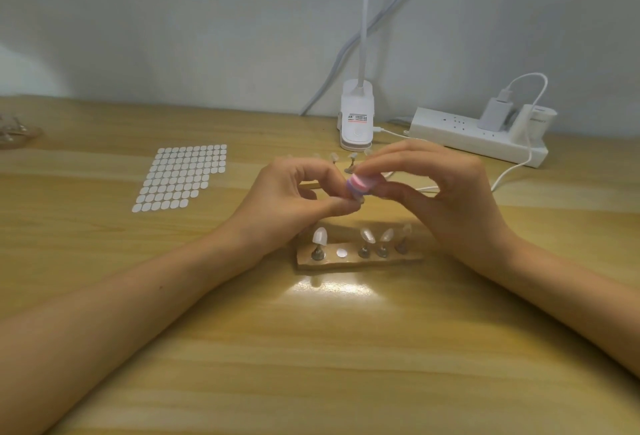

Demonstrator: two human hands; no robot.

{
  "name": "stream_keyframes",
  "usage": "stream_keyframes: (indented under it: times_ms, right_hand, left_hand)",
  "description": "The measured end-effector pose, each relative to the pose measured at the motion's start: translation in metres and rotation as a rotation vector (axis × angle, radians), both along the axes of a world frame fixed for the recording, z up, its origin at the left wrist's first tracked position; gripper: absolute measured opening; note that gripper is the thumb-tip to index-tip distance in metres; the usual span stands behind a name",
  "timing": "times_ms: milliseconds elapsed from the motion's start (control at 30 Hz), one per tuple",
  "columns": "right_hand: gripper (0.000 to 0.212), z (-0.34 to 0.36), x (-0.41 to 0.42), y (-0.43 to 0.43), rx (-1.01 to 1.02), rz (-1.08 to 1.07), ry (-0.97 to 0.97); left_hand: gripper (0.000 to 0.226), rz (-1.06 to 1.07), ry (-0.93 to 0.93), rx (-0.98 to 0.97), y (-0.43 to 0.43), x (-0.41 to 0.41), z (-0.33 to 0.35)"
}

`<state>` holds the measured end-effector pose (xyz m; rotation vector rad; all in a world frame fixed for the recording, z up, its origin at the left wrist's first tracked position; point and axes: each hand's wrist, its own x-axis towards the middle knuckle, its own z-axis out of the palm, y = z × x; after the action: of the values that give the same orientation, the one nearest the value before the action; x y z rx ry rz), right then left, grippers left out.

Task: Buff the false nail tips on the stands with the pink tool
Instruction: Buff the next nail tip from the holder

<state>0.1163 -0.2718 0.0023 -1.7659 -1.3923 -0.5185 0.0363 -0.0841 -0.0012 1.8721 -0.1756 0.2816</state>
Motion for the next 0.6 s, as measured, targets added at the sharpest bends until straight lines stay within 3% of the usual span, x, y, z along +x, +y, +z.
stream_keyframes:
  times_ms: [233, 333, 467, 600]
  right_hand:
    - [0.019, 0.0017, 0.0013, -0.0003, 0.005, -0.009, -0.007]
    - [0.015, -0.0023, -0.0062, 0.0038, -0.037, 0.037, -0.091]
    - [0.020, 0.0019, 0.0019, 0.0001, 0.009, -0.027, -0.003]
    - [0.019, -0.0011, -0.0027, 0.0036, -0.012, 0.021, -0.051]
  left_hand:
    - [0.020, 0.002, 0.006, -0.013, -0.0006, -0.0009, 0.0024]
    - [0.032, -0.002, 0.014, -0.020, 0.0004, -0.0002, 0.0010]
    - [0.022, 0.026, 0.020, -0.035, -0.0005, -0.0004, 0.0013]
    - [0.023, 0.008, -0.002, -0.022, -0.0010, -0.0006, 0.0023]
